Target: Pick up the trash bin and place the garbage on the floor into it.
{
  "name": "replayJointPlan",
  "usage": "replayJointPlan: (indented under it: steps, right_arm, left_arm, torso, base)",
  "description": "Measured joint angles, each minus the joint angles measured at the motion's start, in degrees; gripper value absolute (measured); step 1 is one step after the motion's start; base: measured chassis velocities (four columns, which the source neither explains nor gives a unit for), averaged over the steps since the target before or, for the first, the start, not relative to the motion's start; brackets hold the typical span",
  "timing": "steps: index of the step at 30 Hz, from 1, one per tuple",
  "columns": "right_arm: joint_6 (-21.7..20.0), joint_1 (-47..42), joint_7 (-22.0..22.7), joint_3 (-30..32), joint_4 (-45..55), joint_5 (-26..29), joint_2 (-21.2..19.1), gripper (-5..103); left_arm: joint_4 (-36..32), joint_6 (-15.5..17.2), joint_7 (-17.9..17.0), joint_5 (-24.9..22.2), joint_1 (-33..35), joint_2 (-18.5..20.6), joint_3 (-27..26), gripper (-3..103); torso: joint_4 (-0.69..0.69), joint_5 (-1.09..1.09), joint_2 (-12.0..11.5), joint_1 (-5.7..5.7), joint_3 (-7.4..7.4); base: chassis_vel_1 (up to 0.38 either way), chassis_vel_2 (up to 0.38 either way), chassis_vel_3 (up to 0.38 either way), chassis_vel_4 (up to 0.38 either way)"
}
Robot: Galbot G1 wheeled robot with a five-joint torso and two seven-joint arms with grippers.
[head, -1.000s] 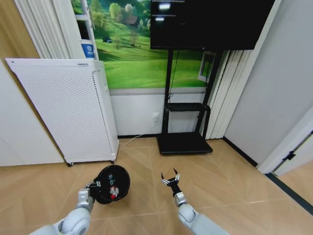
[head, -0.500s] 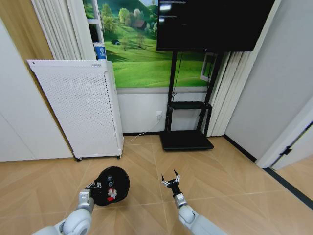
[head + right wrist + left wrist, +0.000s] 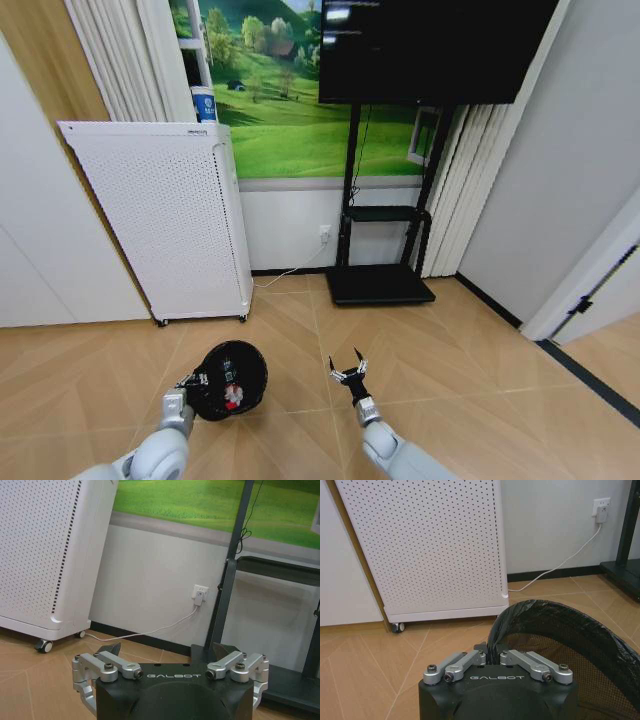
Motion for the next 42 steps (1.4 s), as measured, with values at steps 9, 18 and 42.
replayJointPlan:
  steps: [9,18,42]
  right_arm:
    - [0.6,-1.8,0.3,1.7,1.0,-1.0,0.5,100]
    - [1.3,-3.1,-0.6,3.1,0.7,-1.5,0.5,100]
    - [1.6,-3.3,-1.0,3.1,-0.5,-0.4,1.5,100]
  left_arm:
    - [1.9,-0.9,1.1,0.8,0.1,-1.1,-0.5,7]
    - [2.4,-1.5,1.5,0.3,0.4,-3.7,0.1,7]
    - [8.6,-2.5,3.3,2.4,-0.2,-6.5,2.3,7]
  torso:
    - [-0.02,0.00,0.0,0.01,0.02]
    - [0.00,0.00,0.0,0.01,0.02]
    - [0.00,0.00,0.0,0.01,0.01]
  base:
    - [0.026,-0.033,-0.030,0.031]
    - [-0.013,0.008,0.007,-0.011]
    - [0.000,0.000,0.000,0.000]
